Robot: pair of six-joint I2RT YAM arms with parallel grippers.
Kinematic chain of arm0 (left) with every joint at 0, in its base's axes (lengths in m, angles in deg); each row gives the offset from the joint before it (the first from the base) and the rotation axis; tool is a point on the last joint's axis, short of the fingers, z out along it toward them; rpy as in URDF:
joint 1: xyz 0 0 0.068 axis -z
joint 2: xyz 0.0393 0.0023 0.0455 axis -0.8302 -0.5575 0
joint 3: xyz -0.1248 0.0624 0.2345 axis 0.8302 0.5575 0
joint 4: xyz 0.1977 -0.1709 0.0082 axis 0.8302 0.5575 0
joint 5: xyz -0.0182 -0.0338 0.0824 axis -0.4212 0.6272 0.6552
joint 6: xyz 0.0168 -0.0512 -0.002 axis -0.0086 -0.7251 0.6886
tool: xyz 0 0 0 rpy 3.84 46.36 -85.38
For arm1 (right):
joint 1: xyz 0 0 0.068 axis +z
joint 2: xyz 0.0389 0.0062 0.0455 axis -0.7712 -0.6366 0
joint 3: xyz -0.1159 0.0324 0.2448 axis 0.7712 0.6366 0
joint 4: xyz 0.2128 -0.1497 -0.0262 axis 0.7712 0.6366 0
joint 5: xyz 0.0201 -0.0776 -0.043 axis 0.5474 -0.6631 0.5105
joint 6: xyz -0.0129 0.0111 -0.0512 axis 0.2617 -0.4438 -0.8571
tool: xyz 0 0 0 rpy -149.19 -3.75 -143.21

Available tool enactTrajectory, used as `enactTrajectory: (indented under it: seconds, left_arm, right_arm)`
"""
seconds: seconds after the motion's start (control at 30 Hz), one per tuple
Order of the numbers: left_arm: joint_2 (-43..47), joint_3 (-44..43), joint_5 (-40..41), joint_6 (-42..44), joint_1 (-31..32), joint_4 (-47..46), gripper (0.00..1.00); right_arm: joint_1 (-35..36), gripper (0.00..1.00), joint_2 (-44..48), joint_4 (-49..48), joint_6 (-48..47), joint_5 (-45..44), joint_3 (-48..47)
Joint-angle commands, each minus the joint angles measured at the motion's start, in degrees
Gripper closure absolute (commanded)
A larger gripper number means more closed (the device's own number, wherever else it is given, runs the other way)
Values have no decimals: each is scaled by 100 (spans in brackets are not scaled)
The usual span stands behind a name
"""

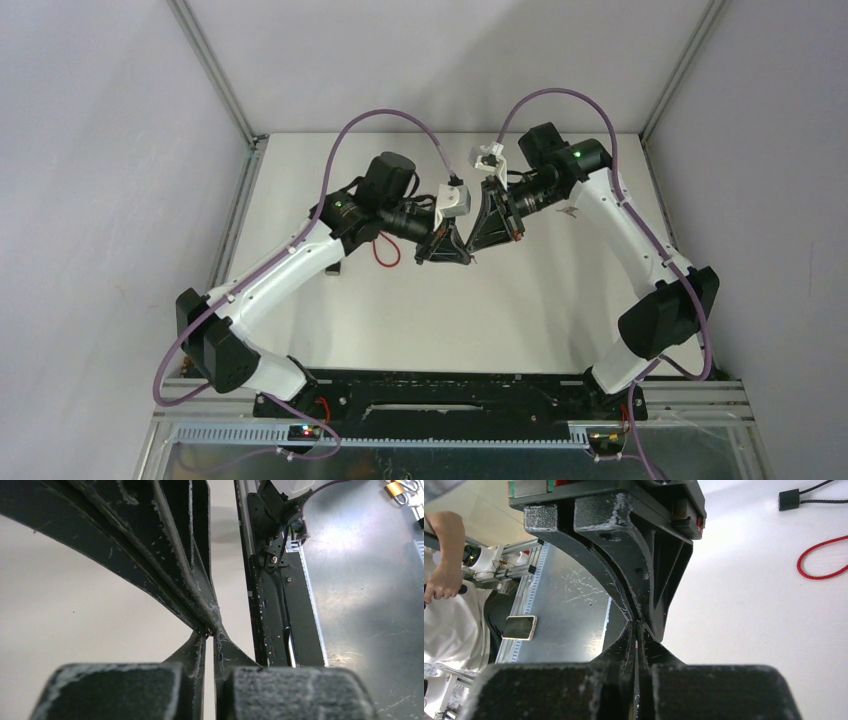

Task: Unlock with the key

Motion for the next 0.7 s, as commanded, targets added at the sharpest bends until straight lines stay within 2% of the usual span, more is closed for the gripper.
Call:
enactTrajectory:
  seconds: [0.0, 0.33, 0.67]
  left_arm:
    - [25, -62, -55, 189, 24, -2, 99]
    - [176, 3, 77, 206, 24, 77, 100]
    - [286, 53, 428, 268, -10, 174, 100]
  right_arm:
    - [-17, 100, 202, -97, 76, -3, 21]
    - [-99, 100, 400, -305, 174, -302, 231]
    - [-71, 99, 778, -658, 365, -1250, 521]
